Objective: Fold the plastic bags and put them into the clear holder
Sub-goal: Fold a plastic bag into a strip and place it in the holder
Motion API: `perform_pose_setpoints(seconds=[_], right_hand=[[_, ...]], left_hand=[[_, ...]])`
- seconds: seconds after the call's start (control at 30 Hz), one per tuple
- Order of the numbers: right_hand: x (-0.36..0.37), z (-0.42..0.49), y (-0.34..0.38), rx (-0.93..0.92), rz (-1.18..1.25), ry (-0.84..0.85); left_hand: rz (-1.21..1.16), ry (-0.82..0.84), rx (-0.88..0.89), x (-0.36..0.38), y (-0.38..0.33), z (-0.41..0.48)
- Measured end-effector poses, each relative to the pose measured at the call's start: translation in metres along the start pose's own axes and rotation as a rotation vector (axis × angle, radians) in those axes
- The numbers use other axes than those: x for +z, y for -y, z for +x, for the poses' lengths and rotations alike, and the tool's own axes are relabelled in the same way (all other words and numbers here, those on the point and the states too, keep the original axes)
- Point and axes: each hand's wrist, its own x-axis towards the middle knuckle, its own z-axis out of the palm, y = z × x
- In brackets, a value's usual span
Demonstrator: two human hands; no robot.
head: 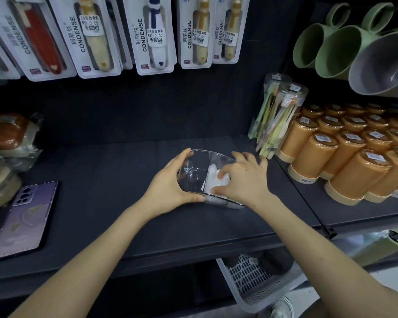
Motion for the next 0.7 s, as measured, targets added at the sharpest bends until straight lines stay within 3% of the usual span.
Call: perform_pose_setpoints(seconds=[0.1, 0.37, 0.57, 0.7], right_hand=[[-0.005, 0.003, -0.004, 0.005, 0.105, -0.034], [0.004, 0.016, 0.004, -0.035, 0.047, -0.01], [-0.005, 0.004, -0.017, 0.053, 0.325, -0.204], [-0.003, -0.011, -0.028, 0.114, 0.365, -0.243]], left_hand=[[0.007, 0.006, -0.004, 0.0, 0.001, 0.002], [0.017, 0.002, -0.018, 0.0, 0.004, 0.01], [0.017, -0.04, -0.087, 0.003, 0.01, 0.028], [0.02, -0.042, -0.141, 0.001, 0.01, 0.051]])
